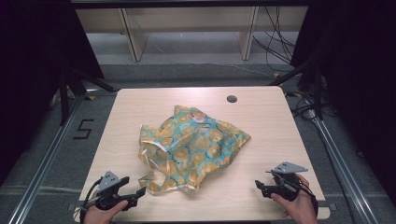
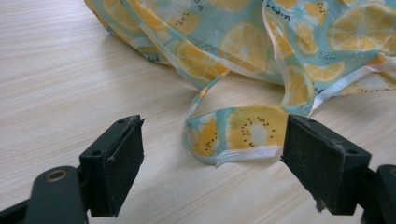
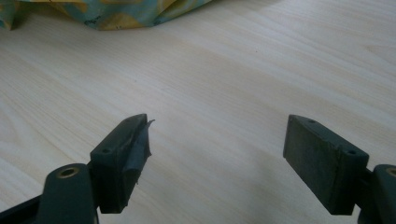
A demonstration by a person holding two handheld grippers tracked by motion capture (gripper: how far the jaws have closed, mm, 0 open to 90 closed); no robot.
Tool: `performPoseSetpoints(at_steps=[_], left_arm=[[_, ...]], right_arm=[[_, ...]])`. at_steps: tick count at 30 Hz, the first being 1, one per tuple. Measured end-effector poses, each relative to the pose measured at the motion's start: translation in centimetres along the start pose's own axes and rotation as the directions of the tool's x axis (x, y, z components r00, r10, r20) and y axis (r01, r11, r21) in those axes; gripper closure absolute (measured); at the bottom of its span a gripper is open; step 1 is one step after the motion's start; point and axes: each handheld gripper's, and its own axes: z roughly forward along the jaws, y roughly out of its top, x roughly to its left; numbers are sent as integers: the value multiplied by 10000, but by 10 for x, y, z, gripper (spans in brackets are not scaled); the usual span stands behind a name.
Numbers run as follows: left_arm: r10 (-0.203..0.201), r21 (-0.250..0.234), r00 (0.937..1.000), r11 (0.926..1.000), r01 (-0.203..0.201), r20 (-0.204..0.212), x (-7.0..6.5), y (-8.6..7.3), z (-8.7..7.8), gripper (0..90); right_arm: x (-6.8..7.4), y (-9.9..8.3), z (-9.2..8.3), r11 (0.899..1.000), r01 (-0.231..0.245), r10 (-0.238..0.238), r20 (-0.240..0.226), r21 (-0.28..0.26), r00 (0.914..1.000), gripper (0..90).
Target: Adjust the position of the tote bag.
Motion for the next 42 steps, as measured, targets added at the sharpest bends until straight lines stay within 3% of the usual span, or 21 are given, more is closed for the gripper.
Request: performPoseSetpoints(at_steps=[3,7,8,14,16,19,20,21,22,24,26,28,30,32,33,34,38,39,40,41,42], left_arm=[[238,136,9997,9996,-237,-54,1,1,-1,196],[200,145,9998,9997,-199,-78,2,1,-1,196],[36,100,10000,9999,-35,-53,2,0,0,196],[-131,58,9997,9999,133,-202,3,1,0,205],[62,143,9999,9999,-61,-120,6,2,0,223],[-80,70,9999,9999,81,-95,7,5,2,225],[175,236,9998,9996,-174,-47,10,8,2,224],[175,236,9998,9996,-174,-47,10,8,2,224],[18,295,10000,9996,-18,5,11,10,3,224],[-108,183,9999,9998,107,82,14,16,4,224],[36,161,10000,9999,-35,-40,17,25,6,229],[167,174,9999,9997,-167,-32,20,36,10,238],[250,181,9997,9995,-248,-73,23,47,14,241],[397,252,9992,9989,-395,-53,29,60,20,274],[678,496,9977,9965,-674,-66,33,64,20,284],[454,217,9989,9987,-452,-81,34,69,25,321],[418,274,9991,9988,-416,-73,46,87,31,384],[425,142,9991,9990,-424,-74,47,91,32,428],[687,186,9976,9975,-686,-30,49,96,30,532],[644,-18,9979,9979,-644,8,49,99,31,601],[766,-87,9970,9970,-765,93,49,104,30,654]], right_arm=[[0,-1,1,10000,-61,61,6,-30,10000,224],[0,0,0,10000,-36,36,3,53,10000,222],[2,0,-1,9993,-289,289,-3,256,9996,219],[1,0,1,9999,-2,5,-232,161,9997,215],[1,0,1,9998,65,-61,-253,172,9997,213],[4,1,-1,9995,-250,253,-153,178,9996,211],[8,2,-3,9968,-715,720,-124,362,9973,211],[8,2,-3,9968,-715,720,-124,362,9973,211],[3,2,-1,10000,36,-35,-147,92,9999,213],[2,3,0,9999,142,-141,-144,74,9998,213],[5,5,0,9997,-147,155,-460,182,9988,214],[7,7,1,10000,28,-29,-525,-8,9986,220],[11,9,-1,9999,-129,132,-436,75,9990,227],[14,11,-1,9999,157,-157,-483,-5,9987,283],[16,13,0,9994,311,-319,-591,-135,9977,331],[18,16,1,9987,464,-475,-618,-191,9970,363],[23,20,3,9983,578,-578,-799,-26,9951,457],[24,22,4,9976,687,-684,-819,9,9943,487],[26,25,5,9961,885,-883,-904,-19,9920,589],[26,25,5,9961,885,-883,-904,-19,9920,589],[28,28,7,9922,1220,-1240,-943,-265,9878,683]])
